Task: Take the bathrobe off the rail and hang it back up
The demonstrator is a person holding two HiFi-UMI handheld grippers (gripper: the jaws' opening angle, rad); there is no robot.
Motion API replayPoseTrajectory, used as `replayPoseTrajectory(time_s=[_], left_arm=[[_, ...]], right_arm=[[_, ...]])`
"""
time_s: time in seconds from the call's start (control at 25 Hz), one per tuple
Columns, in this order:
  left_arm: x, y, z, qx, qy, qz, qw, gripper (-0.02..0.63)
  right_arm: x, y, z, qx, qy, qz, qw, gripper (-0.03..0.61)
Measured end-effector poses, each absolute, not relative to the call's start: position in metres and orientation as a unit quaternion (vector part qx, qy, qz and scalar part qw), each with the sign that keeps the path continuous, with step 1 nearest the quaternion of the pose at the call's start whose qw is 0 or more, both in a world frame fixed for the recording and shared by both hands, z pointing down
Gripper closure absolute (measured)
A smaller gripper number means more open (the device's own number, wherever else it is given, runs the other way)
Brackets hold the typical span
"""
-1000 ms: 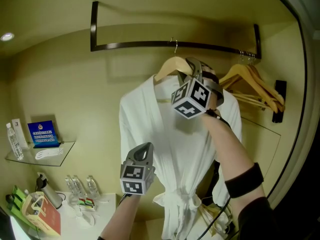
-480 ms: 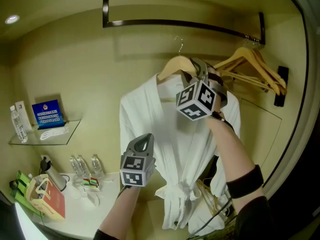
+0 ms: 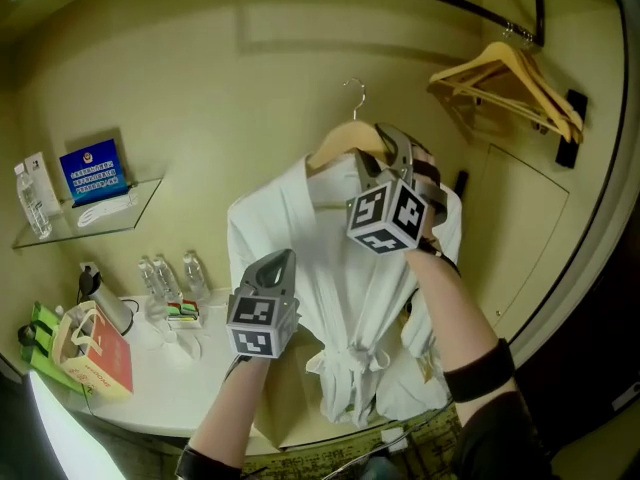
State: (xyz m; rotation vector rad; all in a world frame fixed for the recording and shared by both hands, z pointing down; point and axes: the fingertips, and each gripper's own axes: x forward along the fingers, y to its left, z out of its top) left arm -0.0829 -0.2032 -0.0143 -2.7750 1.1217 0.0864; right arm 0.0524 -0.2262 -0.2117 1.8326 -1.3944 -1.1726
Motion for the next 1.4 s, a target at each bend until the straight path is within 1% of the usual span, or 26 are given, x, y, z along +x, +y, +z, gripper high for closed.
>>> replayPoseTrajectory(time_s=[0.2, 0.44, 0.72, 0.88, 1.04, 1.16, 1.28, 1.4], left_arm=[[-0.089, -0.189, 0.032, -0.924, 0.378, 0.005, 0.047, 0.610], [-0.094, -0.169, 0.092, -0.922, 0.386, -0.027, 0.025, 0.610], [-0.104, -0.145, 0.224, -0.903, 0.427, -0.043, 0.007, 0.610], [-0.115, -0.110, 0.304, -0.890, 0.448, -0.080, -0.030, 0.610], [-0.117, -0.085, 0.351, -0.880, 0.461, -0.100, -0.057, 0.610], [-0.125, -0.076, 0.397, -0.873, 0.470, -0.119, -0.064, 0.610], [-0.115, -0.069, 0.418, -0.870, 0.471, -0.130, -0.069, 0.610], [-0.114, -0.069, 0.457, -0.867, 0.472, -0.143, -0.067, 0.610]], right_arm=[[0.046, -0.228, -0.129, 0.666, -0.559, -0.400, 0.289, 0.371], [0.053, -0.230, -0.003, 0.648, -0.611, -0.335, 0.308, 0.371], [0.043, -0.209, 0.175, 0.612, -0.649, -0.320, 0.319, 0.373], [0.032, -0.182, 0.259, 0.593, -0.677, -0.281, 0.332, 0.373], [0.027, -0.170, 0.327, 0.576, -0.697, -0.250, 0.345, 0.373], [0.024, -0.160, 0.393, 0.556, -0.713, -0.226, 0.361, 0.373], [0.026, -0.153, 0.460, 0.546, -0.718, -0.200, 0.382, 0.374], [0.024, -0.148, 0.527, 0.531, -0.722, -0.185, 0.403, 0.374]])
